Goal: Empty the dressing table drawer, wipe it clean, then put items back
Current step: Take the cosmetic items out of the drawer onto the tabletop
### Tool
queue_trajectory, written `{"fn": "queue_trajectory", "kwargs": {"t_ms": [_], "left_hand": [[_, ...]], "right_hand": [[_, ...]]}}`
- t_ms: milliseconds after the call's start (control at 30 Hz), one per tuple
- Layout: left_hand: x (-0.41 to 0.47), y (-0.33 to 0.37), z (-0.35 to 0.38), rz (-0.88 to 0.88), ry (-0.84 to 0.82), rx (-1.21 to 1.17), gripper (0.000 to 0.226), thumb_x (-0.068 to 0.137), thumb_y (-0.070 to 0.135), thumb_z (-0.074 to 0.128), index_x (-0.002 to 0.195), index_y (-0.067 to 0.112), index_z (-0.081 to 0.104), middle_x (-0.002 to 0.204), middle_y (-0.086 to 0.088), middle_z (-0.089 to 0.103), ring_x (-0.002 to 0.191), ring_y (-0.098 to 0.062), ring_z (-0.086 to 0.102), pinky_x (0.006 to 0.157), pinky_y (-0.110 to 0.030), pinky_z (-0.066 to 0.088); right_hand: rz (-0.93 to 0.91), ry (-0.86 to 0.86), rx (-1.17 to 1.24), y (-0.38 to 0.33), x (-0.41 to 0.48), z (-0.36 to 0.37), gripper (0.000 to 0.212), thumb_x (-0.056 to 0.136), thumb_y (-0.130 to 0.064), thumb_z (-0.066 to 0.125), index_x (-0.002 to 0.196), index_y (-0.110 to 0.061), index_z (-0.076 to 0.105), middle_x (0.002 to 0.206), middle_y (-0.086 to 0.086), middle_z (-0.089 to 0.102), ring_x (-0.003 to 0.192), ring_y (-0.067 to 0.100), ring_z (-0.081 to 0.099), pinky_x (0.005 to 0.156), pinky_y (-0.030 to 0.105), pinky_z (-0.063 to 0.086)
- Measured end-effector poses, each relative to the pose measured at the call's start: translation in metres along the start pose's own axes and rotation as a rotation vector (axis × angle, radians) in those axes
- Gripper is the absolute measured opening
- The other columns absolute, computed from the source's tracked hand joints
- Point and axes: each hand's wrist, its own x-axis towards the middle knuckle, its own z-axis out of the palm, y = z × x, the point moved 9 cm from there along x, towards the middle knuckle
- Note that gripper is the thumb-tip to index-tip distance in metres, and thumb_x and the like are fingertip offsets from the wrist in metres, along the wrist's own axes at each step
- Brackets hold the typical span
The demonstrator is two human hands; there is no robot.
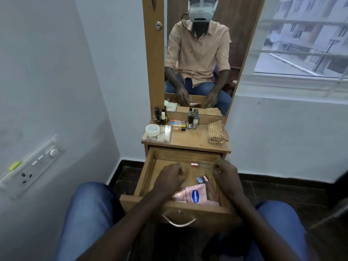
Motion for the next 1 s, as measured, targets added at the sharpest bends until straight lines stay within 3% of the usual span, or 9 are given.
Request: {"fn": "queue_trajectory", "kwargs": {"t_ms": [100,267,367,600,900,1000], "left_hand": [[-0.016,-0.011,0.013,-0.058,-0.092,0.09,0.008,0.093,0.025,0.067,0.098,0.022,0.072,0.097,0.004,0.073,0.086,-0.011,0.066,0.083,-0.04,0.058],[-0.015,-0.012,0.002,-0.098,0.003,0.167,0.011,0.094,0.029,0.064,0.094,0.021,0.071,0.103,-0.002,0.073,0.089,-0.018,0.064,0.078,-0.035,0.054],[-0.02,-0.01,-0.003,-0.092,0.05,0.221,0.012,0.093,0.028,0.059,0.083,0.022,0.064,0.098,-0.006,0.072,0.088,-0.025,0.065,0.073,-0.036,0.054],[-0.024,0.007,-0.018,-0.049,0.144,0.251,0.015,0.098,0.029,0.058,0.096,0.02,0.07,0.094,0.001,0.07,0.084,-0.016,0.061,0.066,-0.032,0.044],[-0.02,0.003,-0.007,-0.047,0.036,0.137,0.02,0.101,0.033,0.062,0.097,0.016,0.074,0.095,-0.002,0.073,0.082,-0.015,0.062,0.07,-0.032,0.046],[-0.008,-0.006,0.005,-0.079,-0.067,0.074,0.021,0.1,0.033,0.064,0.108,0.016,0.073,0.106,-0.003,0.073,0.092,-0.017,0.064,0.081,-0.036,0.052]], "right_hand": [[0.043,-0.086,-0.022,0.004,-0.016,0.006,0.013,0.088,0.002,0.067,0.089,-0.009,0.075,0.09,0.003,0.07,0.079,0.019,0.066,0.072,0.032,0.056],[0.162,-0.046,-0.011,0.017,-0.01,0.011,0.014,0.082,0.0,0.063,0.083,-0.007,0.075,0.084,0.009,0.073,0.078,0.027,0.068,0.072,0.044,0.058],[0.156,-0.029,-0.05,0.017,-0.014,0.011,0.017,0.079,0.002,0.062,0.084,-0.006,0.076,0.086,0.012,0.074,0.08,0.03,0.068,0.073,0.04,0.056],[0.083,0.003,-0.112,-0.006,-0.015,-0.007,0.019,0.086,0.006,0.059,0.091,-0.001,0.076,0.093,0.015,0.073,0.08,0.027,0.064,0.069,0.035,0.054],[0.054,-0.026,-0.212,-0.009,-0.014,0.002,0.015,0.094,0.001,0.059,0.092,-0.002,0.074,0.093,0.014,0.071,0.074,0.023,0.062,0.064,0.039,0.059],[0.039,-0.055,-0.252,-0.008,-0.01,0.006,0.015,0.097,-0.001,0.06,0.101,-0.002,0.075,0.098,0.014,0.071,0.077,0.024,0.063,0.068,0.038,0.06]]}}
